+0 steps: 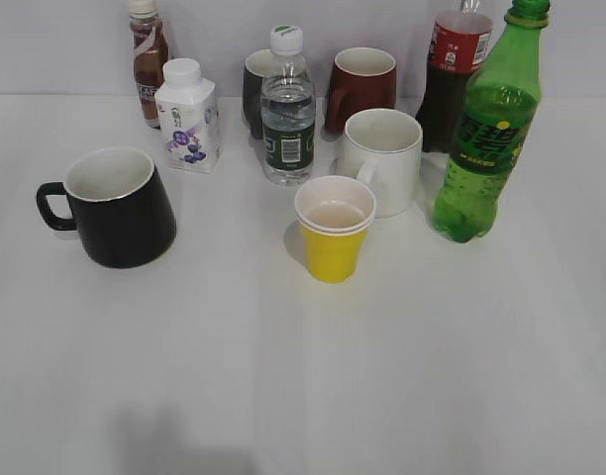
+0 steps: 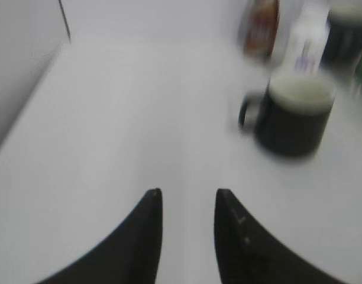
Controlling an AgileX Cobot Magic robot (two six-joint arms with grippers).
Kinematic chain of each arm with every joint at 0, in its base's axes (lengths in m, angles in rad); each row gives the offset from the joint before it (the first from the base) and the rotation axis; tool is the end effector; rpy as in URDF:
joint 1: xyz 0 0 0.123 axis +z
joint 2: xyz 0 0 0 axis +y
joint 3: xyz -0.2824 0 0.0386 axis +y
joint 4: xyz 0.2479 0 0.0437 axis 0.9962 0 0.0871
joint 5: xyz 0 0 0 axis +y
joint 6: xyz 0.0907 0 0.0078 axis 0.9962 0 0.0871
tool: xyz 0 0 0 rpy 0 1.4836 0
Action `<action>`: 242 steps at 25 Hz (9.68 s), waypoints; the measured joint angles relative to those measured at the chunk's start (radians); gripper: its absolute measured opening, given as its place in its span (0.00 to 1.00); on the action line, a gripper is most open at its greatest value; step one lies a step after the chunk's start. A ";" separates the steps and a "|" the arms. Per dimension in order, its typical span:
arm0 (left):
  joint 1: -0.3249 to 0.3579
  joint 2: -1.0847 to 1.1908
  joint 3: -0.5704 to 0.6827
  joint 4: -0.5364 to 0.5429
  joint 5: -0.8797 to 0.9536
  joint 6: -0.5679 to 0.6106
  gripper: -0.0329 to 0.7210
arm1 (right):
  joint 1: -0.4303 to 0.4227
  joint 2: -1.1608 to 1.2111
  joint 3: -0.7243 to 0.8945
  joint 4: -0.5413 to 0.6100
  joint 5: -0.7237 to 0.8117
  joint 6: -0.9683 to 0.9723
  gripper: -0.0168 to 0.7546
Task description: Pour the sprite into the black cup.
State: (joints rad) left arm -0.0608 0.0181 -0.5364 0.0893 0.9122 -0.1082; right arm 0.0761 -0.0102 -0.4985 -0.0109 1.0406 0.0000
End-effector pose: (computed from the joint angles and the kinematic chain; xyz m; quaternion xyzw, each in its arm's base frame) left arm -0.0010 0.0065 0.3001 -0.0179 0.8058 -0.0054 0.5919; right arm -0.0053 -0.0013 0.2783 -0.0320 0.8450 0.0149 0.5336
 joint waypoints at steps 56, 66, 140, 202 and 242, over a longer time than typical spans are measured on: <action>-0.046 1.803 0.062 0.220 -1.922 0.008 0.11 | 0.000 0.000 -0.012 0.002 -0.033 -0.005 0.67; -0.046 1.582 0.080 0.241 -1.885 0.012 0.11 | 0.000 0.267 0.003 0.049 -0.874 -0.055 0.67; -0.546 1.238 -0.227 0.263 -0.928 -0.025 0.11 | 0.723 1.439 -0.484 -1.367 -0.724 0.100 0.57; -0.554 1.238 -0.227 0.263 -0.921 -0.025 0.11 | 0.725 1.464 -0.511 -1.054 -0.690 0.103 0.57; -0.118 1.913 0.071 0.033 -2.122 -0.001 0.17 | 0.160 1.496 -0.036 -0.267 -1.779 0.182 0.57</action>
State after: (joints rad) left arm -0.1785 1.9314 -0.4651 0.1224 -1.2096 -0.1088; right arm 0.2358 1.4854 -0.5341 -0.2779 -0.7389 0.1817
